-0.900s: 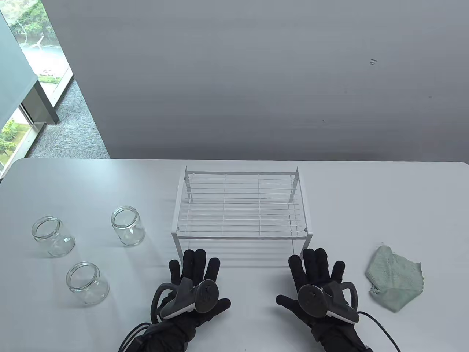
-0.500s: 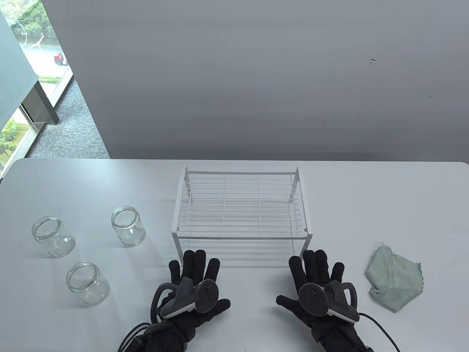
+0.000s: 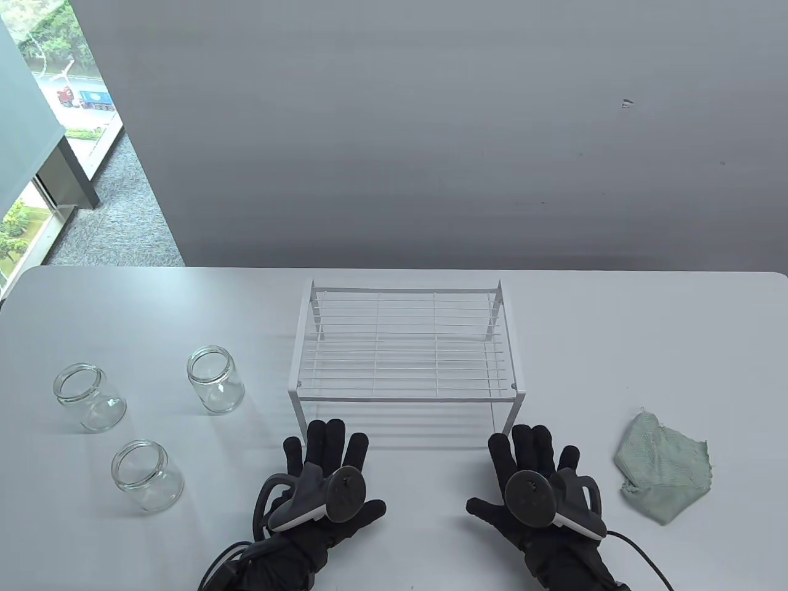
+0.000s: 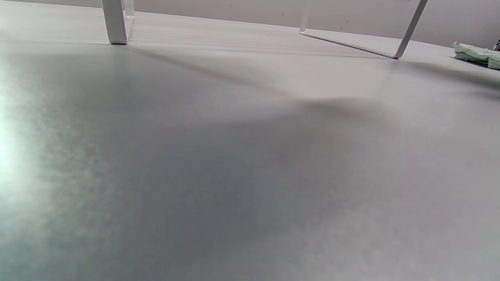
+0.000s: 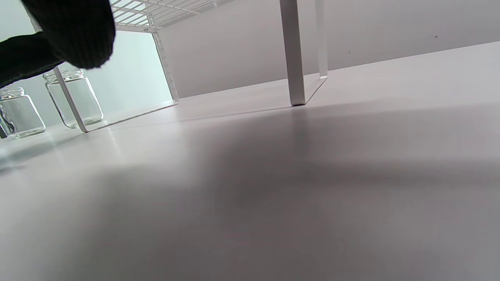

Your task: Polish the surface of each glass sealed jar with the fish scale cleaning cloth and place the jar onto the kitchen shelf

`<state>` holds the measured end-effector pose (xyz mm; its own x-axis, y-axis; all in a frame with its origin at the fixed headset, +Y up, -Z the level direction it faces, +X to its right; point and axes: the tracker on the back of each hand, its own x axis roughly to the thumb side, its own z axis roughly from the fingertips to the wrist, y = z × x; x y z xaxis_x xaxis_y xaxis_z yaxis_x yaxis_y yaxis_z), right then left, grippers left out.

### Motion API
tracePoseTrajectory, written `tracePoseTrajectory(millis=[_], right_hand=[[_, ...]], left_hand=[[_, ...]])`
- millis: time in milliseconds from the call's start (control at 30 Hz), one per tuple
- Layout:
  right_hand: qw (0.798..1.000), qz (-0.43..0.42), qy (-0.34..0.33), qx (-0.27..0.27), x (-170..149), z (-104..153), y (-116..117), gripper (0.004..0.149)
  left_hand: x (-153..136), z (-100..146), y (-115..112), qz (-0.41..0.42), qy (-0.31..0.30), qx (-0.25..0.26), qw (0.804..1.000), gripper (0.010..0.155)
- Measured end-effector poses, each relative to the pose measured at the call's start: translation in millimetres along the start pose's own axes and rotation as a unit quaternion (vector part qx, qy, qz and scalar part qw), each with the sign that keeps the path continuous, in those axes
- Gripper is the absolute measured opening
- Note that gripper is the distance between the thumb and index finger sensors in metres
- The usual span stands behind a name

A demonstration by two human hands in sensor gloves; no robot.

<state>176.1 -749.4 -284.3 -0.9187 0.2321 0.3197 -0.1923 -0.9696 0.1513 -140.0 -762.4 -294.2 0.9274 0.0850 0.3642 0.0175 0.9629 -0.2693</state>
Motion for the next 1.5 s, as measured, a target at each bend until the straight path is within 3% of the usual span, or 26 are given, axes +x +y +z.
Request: tracePoseTrajectory(millis=[167, 433, 667, 900, 1300, 1500], right_hand=[[1.000, -0.008, 0.028, -0.004, -12.7, 0.4, -5.0, 0.097], [0.988, -0.082, 0.129, -0.016, -68.3, 6.4, -21.5, 0.096], [0.961, -0.088, 0.258, -0.045, -137.1, 25.2, -32.7, 0.097], [0.930, -0.140, 0.334, -0.065, -177.0, 38.3, -16.5, 0.095], [0.908, -0.184, 0.376, 0.011, -191.2, 37.9, 0.3, 0.079], [0.915, -0.155, 0.374, 0.006, -187.8, 34.2, -2.9, 0.071]], left_hand=[[-1.4, -0.4, 0.2, 0.005, -0.001, -0.001, 1.000, 0.102], [-2.4, 0.0, 0.3, 0.005, 0.001, 0.004, 1.000, 0.101], [-3.2, 0.4, -0.4, 0.004, 0.000, 0.002, 1.000, 0.101], [-9.7, 1.3, -0.6, 0.019, 0.002, 0.000, 1.000, 0.101], [-10.9, 0.6, -2.1, 0.035, -0.005, -0.013, 0.999, 0.101], [-12.7, 1.9, -0.6, 0.041, -0.003, -0.006, 0.999, 0.101]])
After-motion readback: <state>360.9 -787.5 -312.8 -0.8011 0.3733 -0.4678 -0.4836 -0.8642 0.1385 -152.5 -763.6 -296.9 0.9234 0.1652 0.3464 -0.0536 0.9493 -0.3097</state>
